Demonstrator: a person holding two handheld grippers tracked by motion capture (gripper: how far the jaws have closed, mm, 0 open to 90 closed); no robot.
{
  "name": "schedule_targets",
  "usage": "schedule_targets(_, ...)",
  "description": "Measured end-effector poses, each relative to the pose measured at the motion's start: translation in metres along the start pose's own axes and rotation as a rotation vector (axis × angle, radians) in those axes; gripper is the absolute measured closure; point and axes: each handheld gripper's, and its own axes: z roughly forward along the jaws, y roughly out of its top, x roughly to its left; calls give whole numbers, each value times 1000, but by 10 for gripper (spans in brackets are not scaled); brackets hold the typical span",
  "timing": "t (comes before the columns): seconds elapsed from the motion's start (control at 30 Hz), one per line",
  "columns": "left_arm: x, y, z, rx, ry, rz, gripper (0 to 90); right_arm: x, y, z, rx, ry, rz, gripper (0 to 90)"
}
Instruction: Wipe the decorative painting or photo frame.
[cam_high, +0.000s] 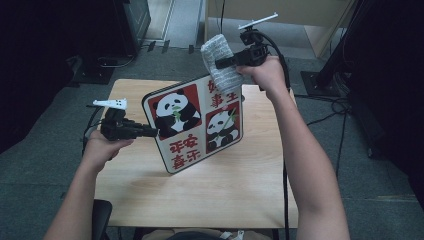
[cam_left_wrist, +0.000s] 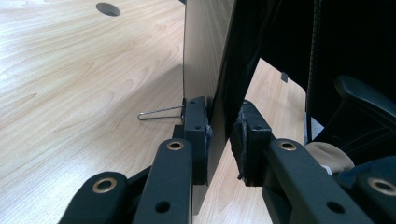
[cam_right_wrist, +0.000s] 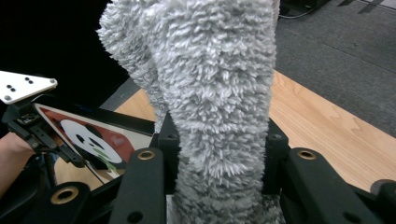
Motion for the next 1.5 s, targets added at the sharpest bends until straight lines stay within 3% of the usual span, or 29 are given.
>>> schedule_targets(1.0,1,-1,0,-3,4,-2,777,-19,-5,-19,-31,-108,33,645)
schedule_targets(1.5,1,-1,0,0,3,-1,777,-38,-18,-33,-46,-150,106,665)
